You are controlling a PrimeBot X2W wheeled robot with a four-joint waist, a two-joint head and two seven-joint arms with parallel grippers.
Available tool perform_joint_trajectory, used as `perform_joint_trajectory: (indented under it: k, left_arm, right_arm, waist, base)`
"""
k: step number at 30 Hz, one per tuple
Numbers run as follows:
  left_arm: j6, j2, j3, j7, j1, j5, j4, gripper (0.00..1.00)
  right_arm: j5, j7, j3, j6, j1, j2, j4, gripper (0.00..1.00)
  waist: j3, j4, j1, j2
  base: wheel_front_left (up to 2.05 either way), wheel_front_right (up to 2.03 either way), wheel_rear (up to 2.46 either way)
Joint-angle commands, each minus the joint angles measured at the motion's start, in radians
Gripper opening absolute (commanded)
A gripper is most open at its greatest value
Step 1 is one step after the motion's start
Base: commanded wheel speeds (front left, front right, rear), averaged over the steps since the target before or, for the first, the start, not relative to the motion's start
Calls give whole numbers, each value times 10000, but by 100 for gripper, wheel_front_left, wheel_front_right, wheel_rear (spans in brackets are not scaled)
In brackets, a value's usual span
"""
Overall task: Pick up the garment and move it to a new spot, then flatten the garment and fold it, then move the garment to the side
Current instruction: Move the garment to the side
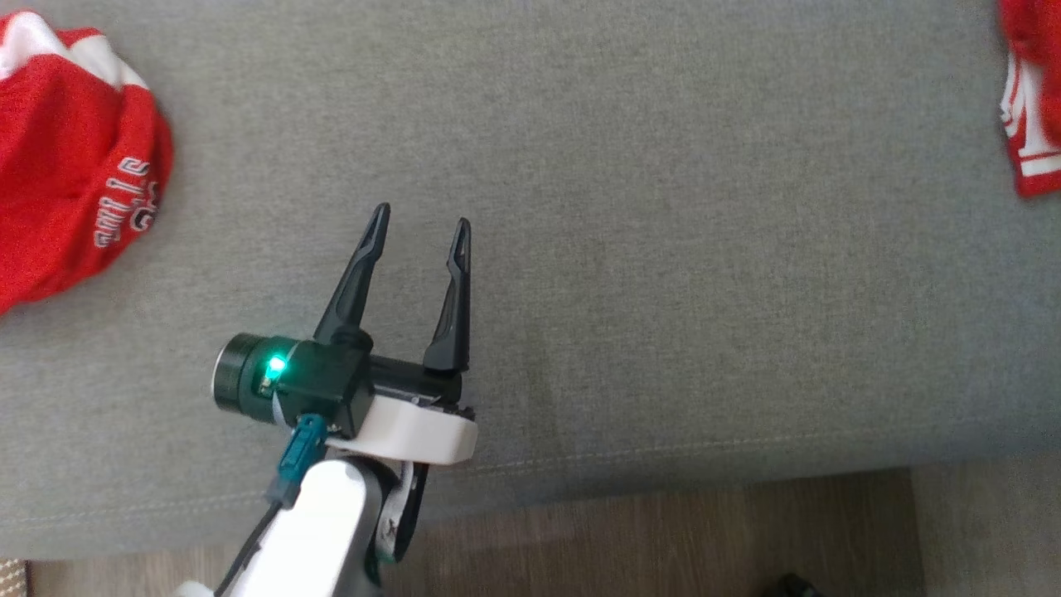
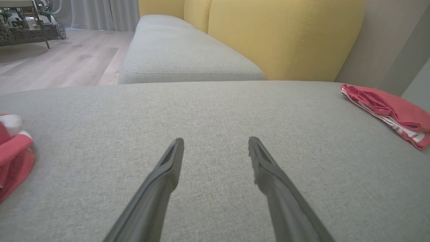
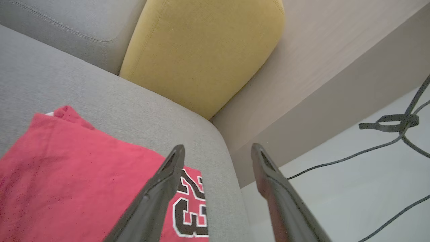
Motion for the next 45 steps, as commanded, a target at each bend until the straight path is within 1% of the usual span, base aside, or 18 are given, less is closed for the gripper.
perform_joint_trajectory:
  k: [1,2,5,8,11,15,17,20,21,24,25,28,31,37,45]
  left_arm:
    - [27,-43,284,-120,-98,-33,-226,100]
    - [27,-43,284,-120,-98,-33,-226,100]
    - [88,-43,324,-120,65,-132,-190,100]
    - [163,-43,505,-120,346,-820,-248,100]
    - [150,-43,697,-120,596,-895,-139,100]
    - [129,-43,943,-120,1021,-868,49,100]
    - [114,-43,1125,-120,1302,-1039,100,100]
    - [11,-43,1364,-120,1663,-1141,168,100]
    - [-40,-43,1488,-120,1880,-1039,202,100]
    - [-214,-43,1563,-120,2188,-902,188,100]
    - [-316,-43,1590,-120,2317,-1003,173,100]
    - [-691,-43,1728,-120,2764,-1076,218,100]
    - [-881,-43,2020,-120,3175,-950,215,100]
    - [-837,-43,2496,-120,3575,-453,195,100]
    - [-989,-43,2629,-120,3787,-177,251,100]
  right_arm:
    - [-372,-239,-30,-6,412,192,-704,100]
    - [-372,-239,-30,-6,412,192,-704,100]
    - [-512,-649,96,-6,839,1034,-1144,100]
    - [-446,-1177,762,-6,1421,1792,-1353,100]
    - [-148,-1463,1355,-6,2112,2513,-1486,100]
    - [731,-1592,1881,-6,3046,3479,-1788,100]
    - [1427,-1598,2193,-6,3590,4006,-2300,100]
    - [2239,-1600,2547,-6,4577,4413,-3087,100]
    - [2533,-1601,2713,-6,5256,4553,-3640,100]
    - [3094,-1602,2704,-6,6289,4705,-4493,100]
    - [3292,-1602,2722,-6,6651,4736,-4754,100]
    - [4047,-1603,2794,-6,7726,4790,-5324,100]
    - [4709,-1603,3058,-6,8548,4799,-5768,100]
    - [5087,-1603,3187,-6,9414,4802,-6142,100]
    - [5125,-1604,3198,-6,9698,4803,-6292,100]
  waist:
    - [-266,141,-1,0]
    - [-266,141,-1,0]
    - [-661,280,-1,0]
    - [-1129,465,-1,0]
    - [-1613,682,-1,0]
    - [-2332,966,-1,0]
    - [-2669,1034,-1,0]
    - [-3179,1169,-1,0]
    - [-3514,1250,-1,0]
    - [-4023,1395,-1,0]
    - [-4194,1430,-1,0]
    - [-4750,1495,-1,0]
    - [-5037,1479,-1,0]
    - [-5347,1366,-1,0]
    - [-5547,1317,-1,0]
  base:
    - [0,0,0]
    - [0,0,0]
    - [0,0,0]
    - [0,0,0]
    - [0,0,0]
    - [0,0,0]
    - [0,0,0]
    - [0,0,0]
    - [0,0,0]
    - [0,0,0]
    - [0,0,0]
    - [0,0,0]
    - [0,0,0]
    - [0,0,0]
    - [0,0,0]
